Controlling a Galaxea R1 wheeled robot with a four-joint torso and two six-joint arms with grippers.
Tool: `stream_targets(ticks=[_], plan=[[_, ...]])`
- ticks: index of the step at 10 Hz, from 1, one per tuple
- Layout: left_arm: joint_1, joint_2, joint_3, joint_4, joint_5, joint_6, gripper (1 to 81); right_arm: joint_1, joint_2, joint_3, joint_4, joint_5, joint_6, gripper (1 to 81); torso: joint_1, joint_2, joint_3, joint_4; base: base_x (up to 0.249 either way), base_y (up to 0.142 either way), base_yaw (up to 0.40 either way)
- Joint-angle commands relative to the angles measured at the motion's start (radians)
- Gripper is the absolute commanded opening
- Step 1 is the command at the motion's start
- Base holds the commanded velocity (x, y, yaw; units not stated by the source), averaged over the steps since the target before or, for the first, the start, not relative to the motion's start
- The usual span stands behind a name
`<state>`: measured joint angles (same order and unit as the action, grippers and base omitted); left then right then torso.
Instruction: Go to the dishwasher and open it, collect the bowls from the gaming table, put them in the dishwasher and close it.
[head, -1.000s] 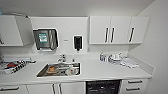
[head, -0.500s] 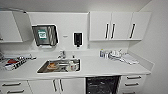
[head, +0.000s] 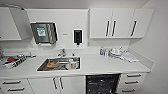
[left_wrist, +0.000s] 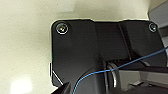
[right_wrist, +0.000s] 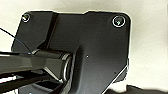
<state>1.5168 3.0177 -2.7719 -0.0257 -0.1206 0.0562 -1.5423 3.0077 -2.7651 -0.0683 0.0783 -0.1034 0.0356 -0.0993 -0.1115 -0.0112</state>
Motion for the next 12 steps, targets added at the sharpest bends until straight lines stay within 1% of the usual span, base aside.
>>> stream_targets(ticks=[1, 2, 3, 5, 10, 12], plan=[[-0.037, 0.001, -0.005, 0.003, 0.053, 0.007, 81.1, 0.040, -0.005, -0.005, -0.002, -0.055, -0.001, 81.1, 0.000, 0.000, 0.040, 0.000, 0.000, 0.000, 0.000], [-0.037, 0.003, -0.005, 0.004, 0.053, 0.008, 81.1, 0.040, -0.005, -0.005, -0.002, -0.055, -0.002, 81.1, 0.000, -0.001, 0.047, 0.000, 0.000, 0.000, 0.000], [-0.037, 0.003, -0.005, 0.003, 0.050, 0.007, 81.1, 0.040, -0.005, -0.005, -0.001, -0.055, -0.001, 81.1, 0.000, -0.001, 0.024, 0.000, 0.000, 0.000, 0.000], [-0.039, 0.004, -0.005, 0.000, 0.047, 0.007, 81.1, 0.040, -0.005, -0.005, -0.002, -0.055, -0.001, 81.1, -0.001, -0.001, 0.037, 0.000, 0.000, 0.000, 0.000], [-0.039, 0.003, -0.005, 0.003, 0.052, 0.007, 81.1, 0.040, -0.002, 0.000, -0.002, -0.055, -0.002, 81.1, -0.002, -0.001, 0.035, 0.000, 0.000, 0.000, 0.000], [-0.039, 0.001, -0.005, 0.003, 0.053, 0.008, 81.1, 0.038, -0.002, 0.001, -0.002, -0.055, -0.002, 81.1, -0.002, -0.001, 0.035, 0.000, 0.000, 0.000, 0.086]])
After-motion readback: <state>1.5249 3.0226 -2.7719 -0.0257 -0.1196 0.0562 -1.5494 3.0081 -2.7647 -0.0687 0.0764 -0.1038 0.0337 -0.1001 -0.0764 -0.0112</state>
